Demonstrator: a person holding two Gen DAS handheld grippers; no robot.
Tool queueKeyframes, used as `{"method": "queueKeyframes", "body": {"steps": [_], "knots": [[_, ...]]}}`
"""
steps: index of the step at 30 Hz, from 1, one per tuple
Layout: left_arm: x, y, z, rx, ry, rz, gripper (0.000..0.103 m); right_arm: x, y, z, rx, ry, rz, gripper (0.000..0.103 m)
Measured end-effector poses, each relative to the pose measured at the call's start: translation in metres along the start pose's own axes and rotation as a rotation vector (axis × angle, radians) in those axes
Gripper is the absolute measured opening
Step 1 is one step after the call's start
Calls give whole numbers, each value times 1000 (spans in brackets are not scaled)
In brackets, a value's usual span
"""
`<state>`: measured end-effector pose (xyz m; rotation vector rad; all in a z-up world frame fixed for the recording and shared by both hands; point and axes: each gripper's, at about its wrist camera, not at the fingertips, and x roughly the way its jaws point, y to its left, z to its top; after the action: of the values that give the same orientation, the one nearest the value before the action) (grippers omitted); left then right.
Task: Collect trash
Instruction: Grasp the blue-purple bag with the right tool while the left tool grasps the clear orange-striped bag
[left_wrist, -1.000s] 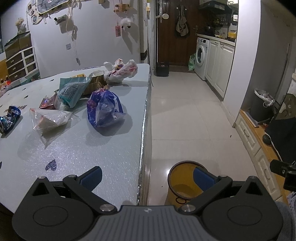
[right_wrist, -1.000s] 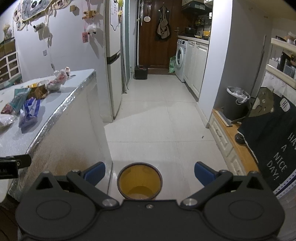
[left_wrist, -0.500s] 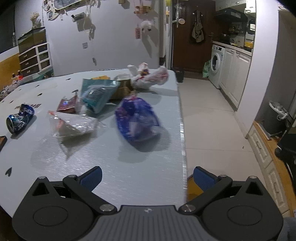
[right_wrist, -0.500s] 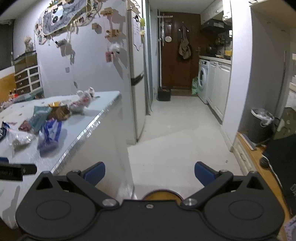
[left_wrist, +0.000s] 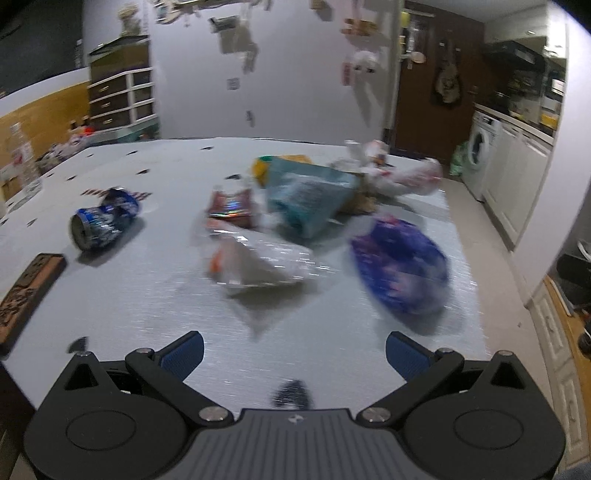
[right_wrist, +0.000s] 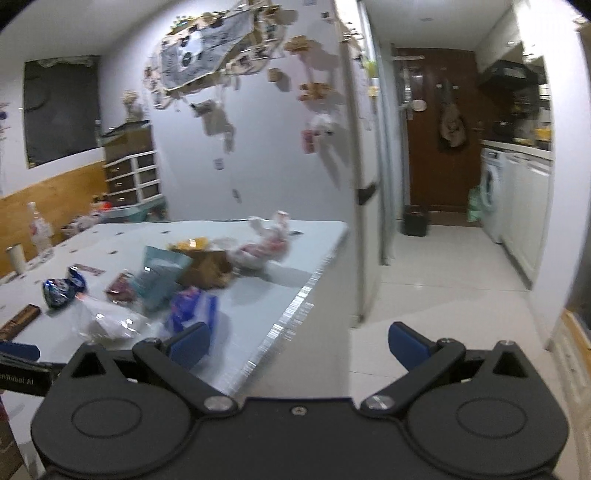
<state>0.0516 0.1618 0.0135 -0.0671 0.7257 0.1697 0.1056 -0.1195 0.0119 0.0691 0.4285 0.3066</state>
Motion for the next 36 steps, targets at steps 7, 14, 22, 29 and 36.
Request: {"method": "queueKeyframes", "body": {"steps": [7, 14, 22, 29, 36], "knots": [[4, 43, 11, -70, -4, 49, 103, 44, 33, 10, 3, -5, 61, 103], [17, 73, 23, -158, -43, -164, 103, 74, 60, 4, -22, 26, 154, 103], [53, 85, 46, -369, -36, -319, 97, 103, 62, -10, 36, 143, 213, 90], [92, 87, 53, -513, 13, -346, 73, 114, 56, -18, 88, 244, 302, 65], [106, 89, 53, -558, -1, -336, 39, 114, 58, -16, 71, 261, 303, 52]]}}
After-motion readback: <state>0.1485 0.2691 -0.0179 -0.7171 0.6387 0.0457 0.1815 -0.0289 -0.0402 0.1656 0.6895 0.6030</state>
